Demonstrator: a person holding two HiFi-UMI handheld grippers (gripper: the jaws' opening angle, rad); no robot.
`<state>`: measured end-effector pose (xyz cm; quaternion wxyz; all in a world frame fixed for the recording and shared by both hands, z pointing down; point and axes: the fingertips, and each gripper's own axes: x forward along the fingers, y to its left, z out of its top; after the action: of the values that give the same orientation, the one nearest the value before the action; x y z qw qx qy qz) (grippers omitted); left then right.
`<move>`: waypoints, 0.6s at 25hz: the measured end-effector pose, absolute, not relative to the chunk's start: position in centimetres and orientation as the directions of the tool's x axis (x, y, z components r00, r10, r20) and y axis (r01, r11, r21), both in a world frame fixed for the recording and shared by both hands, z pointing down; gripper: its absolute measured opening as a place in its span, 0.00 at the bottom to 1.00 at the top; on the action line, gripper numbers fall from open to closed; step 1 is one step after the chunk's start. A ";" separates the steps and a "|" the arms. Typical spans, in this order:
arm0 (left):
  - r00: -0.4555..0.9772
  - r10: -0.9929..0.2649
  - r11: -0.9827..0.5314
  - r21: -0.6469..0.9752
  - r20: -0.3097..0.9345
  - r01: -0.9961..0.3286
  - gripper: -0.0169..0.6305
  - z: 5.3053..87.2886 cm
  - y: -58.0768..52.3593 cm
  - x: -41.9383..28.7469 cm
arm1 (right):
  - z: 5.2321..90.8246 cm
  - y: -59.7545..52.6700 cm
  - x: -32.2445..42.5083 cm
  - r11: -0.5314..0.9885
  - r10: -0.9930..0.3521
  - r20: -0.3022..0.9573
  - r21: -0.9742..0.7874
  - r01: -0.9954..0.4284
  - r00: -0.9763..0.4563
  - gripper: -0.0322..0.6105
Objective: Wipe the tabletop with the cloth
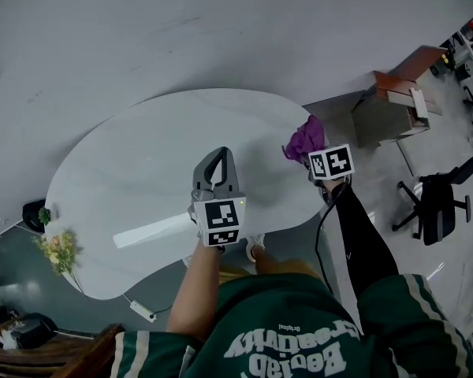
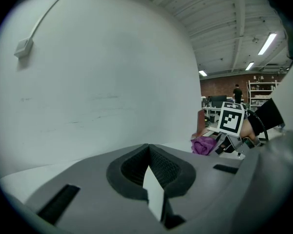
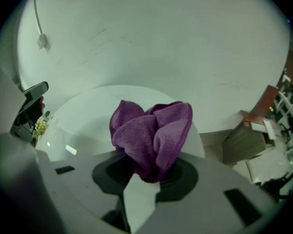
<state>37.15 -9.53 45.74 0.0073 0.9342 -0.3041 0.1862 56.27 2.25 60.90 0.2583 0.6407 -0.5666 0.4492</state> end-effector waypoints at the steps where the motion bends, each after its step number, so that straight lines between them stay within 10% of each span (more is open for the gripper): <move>1: 0.755 -0.553 -0.824 -0.098 0.352 -0.558 0.03 45.7 -9.2 38.0 | 60.9 3.0 57.1 -0.242 -0.494 0.869 -0.176 -0.954 -0.035 0.24; 15: 0.812 -0.473 -0.878 -0.103 0.342 -0.468 0.03 45.2 -5.8 42.5 | 60.0 9.9 62.9 -0.404 -0.467 0.878 -0.113 -0.908 0.099 0.24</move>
<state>42.54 -5.81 45.18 -0.0070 0.9519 -0.2470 0.1814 62.89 9.89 60.03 0.2400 0.7014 -0.4901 0.4585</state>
